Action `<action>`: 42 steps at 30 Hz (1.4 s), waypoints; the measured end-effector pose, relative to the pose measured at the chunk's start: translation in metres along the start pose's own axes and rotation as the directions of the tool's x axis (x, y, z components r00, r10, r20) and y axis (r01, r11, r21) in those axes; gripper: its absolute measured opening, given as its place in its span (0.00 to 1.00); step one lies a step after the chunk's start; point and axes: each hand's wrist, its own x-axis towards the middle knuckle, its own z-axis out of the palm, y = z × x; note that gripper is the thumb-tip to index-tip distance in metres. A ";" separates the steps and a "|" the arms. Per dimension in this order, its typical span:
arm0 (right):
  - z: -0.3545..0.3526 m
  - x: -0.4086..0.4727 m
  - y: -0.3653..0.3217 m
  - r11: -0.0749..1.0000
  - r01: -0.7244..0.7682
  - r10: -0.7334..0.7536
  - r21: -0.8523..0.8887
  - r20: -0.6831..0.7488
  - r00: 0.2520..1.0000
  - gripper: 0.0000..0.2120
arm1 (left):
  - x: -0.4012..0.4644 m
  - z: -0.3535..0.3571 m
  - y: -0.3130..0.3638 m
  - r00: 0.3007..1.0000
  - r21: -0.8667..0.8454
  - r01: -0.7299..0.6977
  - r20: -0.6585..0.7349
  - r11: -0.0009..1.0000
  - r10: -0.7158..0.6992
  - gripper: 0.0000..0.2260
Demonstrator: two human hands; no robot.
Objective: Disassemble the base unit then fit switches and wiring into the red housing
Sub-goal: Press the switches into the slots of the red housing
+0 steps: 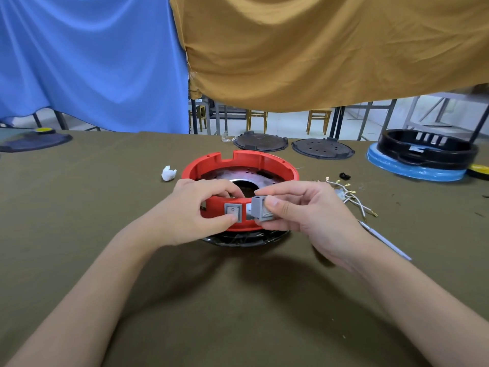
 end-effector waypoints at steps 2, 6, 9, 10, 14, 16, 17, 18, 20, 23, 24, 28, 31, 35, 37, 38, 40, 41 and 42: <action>0.001 -0.001 -0.001 1.000 0.001 -0.001 -0.009 -0.003 1.000 0.08 | -0.001 0.000 0.001 1.000 0.010 -0.001 0.005 1.000 0.001 0.12; 0.001 -0.002 -0.005 0.998 -0.002 -0.001 -0.067 -0.038 0.999 0.09 | -0.001 0.000 0.002 1.000 0.012 0.005 -0.004 1.000 -0.005 0.13; 0.002 -0.004 -0.008 0.989 -0.003 -0.005 -0.148 -0.053 0.999 0.09 | -0.001 0.001 0.002 1.000 0.011 -0.002 -0.005 1.000 0.002 0.12; 0.001 -0.004 -0.009 0.985 -0.009 -0.001 -0.174 -0.055 0.998 0.10 | -0.001 0.001 0.001 1.000 0.012 -0.002 -0.010 1.000 0.002 0.12; -0.005 -0.005 -0.012 0.943 -0.044 0.041 -0.329 -0.015 0.999 0.15 | 0.000 0.002 0.000 1.000 -0.002 0.019 -0.020 1.000 -0.019 0.12; -0.005 -0.004 -0.011 0.914 -0.048 0.044 -0.404 -0.019 0.999 0.16 | 0.001 0.002 0.001 1.000 -0.011 0.013 -0.009 1.000 -0.013 0.12; -0.005 -0.004 -0.010 0.904 -0.052 0.044 -0.424 -0.028 0.999 0.15 | 0.001 0.002 0.002 1.000 -0.013 0.011 -0.008 1.000 -0.011 0.12; -0.004 -0.003 -0.010 0.900 -0.055 0.042 -0.432 -0.038 0.998 0.14 | 0.001 0.001 0.002 1.000 -0.016 0.011 -0.009 1.000 -0.011 0.12; -0.004 -0.003 -0.010 0.900 -0.055 0.038 -0.433 -0.047 0.998 0.13 | 0.000 0.001 0.002 1.000 -0.022 0.014 -0.006 1.000 -0.015 0.11; -0.004 -0.003 -0.011 0.907 -0.049 0.035 -0.419 -0.042 0.999 0.12 | 0.000 0.002 0.002 1.000 -0.033 0.013 0.005 0.999 -0.013 0.11; -0.004 -0.004 -0.011 0.902 -0.043 0.027 -0.429 -0.043 0.999 0.12 | 0.000 0.002 0.002 1.000 -0.034 0.013 0.006 0.999 -0.012 0.11; -0.003 -0.005 -0.011 0.891 -0.035 0.020 -0.452 -0.038 0.999 0.10 | 0.000 0.003 0.001 1.000 -0.035 0.009 0.012 0.999 -0.009 0.11; -0.001 -0.005 -0.009 0.851 -0.020 0.013 -0.524 -0.017 1.000 0.09 | 0.000 0.004 0.001 1.000 -0.033 0.008 -0.002 0.999 -0.008 0.11; 0.003 -0.004 -0.004 0.819 0.004 -0.027 -0.574 -0.032 0.999 0.09 | 0.000 0.003 0.001 1.000 -0.015 -0.007 -0.005 1.000 0.007 0.10; 0.003 -0.003 -0.004 0.839 0.013 -0.049 -0.544 -0.051 0.998 0.10 | 0.000 0.003 0.001 1.000 -0.002 -0.016 -0.014 1.000 0.016 0.10; 0.003 -0.002 -0.004 0.843 0.020 -0.061 -0.538 -0.059 0.996 0.10 | 0.000 0.003 0.002 1.000 0.009 -0.023 -0.020 1.000 0.023 0.10; 0.003 -0.002 -0.002 0.842 0.027 -0.074 -0.539 -0.067 0.995 0.10 | 0.000 0.003 0.003 0.999 0.035 -0.034 -0.032 0.999 0.035 0.10; 0.004 -0.002 -0.002 0.837 0.029 -0.079 -0.547 -0.068 0.995 0.10 | 0.000 0.003 0.003 0.998 0.047 -0.038 -0.040 0.998 0.040 0.11; 0.004 -0.002 -0.001 0.828 0.031 -0.083 -0.560 -0.068 0.994 0.10 | 0.000 0.004 0.003 0.998 0.058 -0.043 -0.049 0.997 0.046 0.11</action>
